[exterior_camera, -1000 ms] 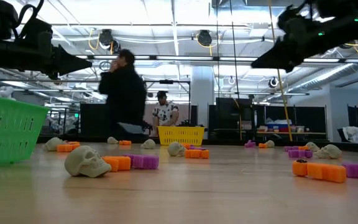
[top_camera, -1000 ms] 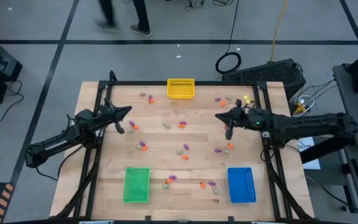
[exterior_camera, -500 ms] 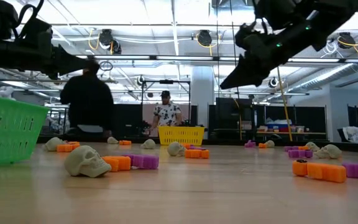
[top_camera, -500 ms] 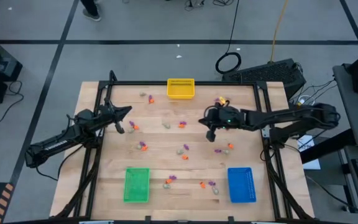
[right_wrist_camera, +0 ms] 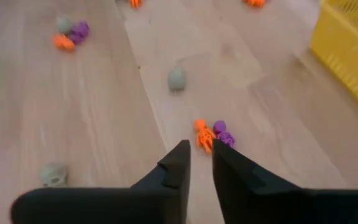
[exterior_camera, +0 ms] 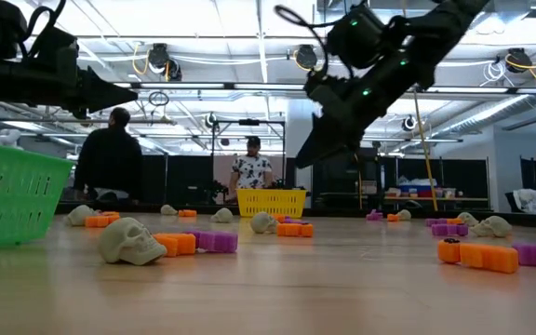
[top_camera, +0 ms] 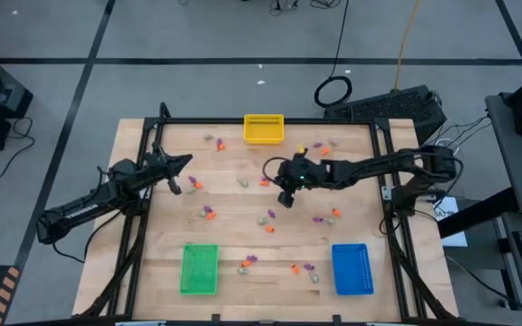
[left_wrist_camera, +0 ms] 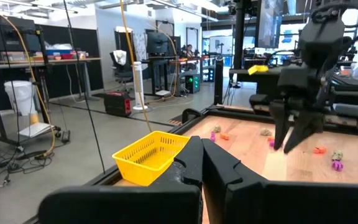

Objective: Sort Halloween decoration
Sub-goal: Put the orange skeleton toy into the blue bin

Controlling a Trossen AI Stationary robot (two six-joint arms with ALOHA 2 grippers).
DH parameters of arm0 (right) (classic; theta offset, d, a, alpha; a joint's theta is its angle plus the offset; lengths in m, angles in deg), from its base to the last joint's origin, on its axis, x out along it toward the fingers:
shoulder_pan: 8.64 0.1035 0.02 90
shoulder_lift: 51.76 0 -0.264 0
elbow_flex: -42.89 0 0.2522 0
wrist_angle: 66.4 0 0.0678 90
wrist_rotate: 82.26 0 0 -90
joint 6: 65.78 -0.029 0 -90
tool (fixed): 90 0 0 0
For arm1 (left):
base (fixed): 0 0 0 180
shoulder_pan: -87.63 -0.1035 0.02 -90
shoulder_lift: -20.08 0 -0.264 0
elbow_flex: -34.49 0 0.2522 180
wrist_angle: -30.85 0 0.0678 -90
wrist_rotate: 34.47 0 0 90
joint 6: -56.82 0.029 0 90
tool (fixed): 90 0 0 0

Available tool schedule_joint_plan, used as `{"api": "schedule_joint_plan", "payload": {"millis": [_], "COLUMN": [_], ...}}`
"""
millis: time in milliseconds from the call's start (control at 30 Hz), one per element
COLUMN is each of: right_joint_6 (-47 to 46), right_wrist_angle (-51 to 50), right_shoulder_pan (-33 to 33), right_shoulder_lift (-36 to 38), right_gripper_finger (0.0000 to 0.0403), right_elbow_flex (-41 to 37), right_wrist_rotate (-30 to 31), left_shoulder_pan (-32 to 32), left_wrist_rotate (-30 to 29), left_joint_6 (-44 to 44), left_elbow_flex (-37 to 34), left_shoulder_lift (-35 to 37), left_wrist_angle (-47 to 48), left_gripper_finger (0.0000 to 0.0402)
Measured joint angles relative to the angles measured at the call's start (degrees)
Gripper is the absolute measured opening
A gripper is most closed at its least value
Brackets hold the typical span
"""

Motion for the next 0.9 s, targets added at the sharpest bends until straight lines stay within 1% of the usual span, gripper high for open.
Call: {"api": "schedule_joint_plan", "payload": {"millis": [100,233,333,433,500,633,700,900], "right_joint_6": [1.6,5.2,7.5,9.7,11.3,13.7,14.4,16.3], "right_wrist_angle": [-2.7,-6.7,-10.8,-12.8,-12.6,-11.8,-11.7,-10.6], "right_shoulder_pan": [-0.1,-0.3,-1.1,-2.6,-3.5,-5.1,-5.5,-5.7], "right_shoulder_lift": [-3.5,-7.8,-10.5,-12.5,-13.7,-15.7,-16.7,-19.8], "right_gripper_finger": [0.0084,0.0105,0.0112,0.0114,0.0114,0.0114,0.0114,0.0114], "right_elbow_flex": [3.4,8.0,11.2,13.1,13.9,14.8,15.1,16.1], "right_wrist_rotate": [-2.4,-2.8,-2.8,-2.8,-3.1,-8.4,-10.1,-10.3], "left_shoulder_pan": [0.0,0.0,0.0,0.0,0.0,0.0,0.0,0.0], "left_wrist_rotate": [0.0,0.0,0.0,0.0,0.0,0.0,0.0,0.0], "left_joint_6": [0.0,0.0,0.0,0.0,0.0,0.0,0.0,0.0], "left_elbow_flex": [0.0,0.0,0.0,0.0,0.0,0.0,0.0,0.0], "left_shoulder_lift": [0.0,0.0,0.0,0.0,0.0,0.0,0.0,0.0], "left_wrist_angle": [0.0,0.0,0.0,0.0,0.0,0.0,0.0,0.0], "left_gripper_finger": [0.0,0.0,0.0,0.0,0.0,0.0,0.0,0.0]}}
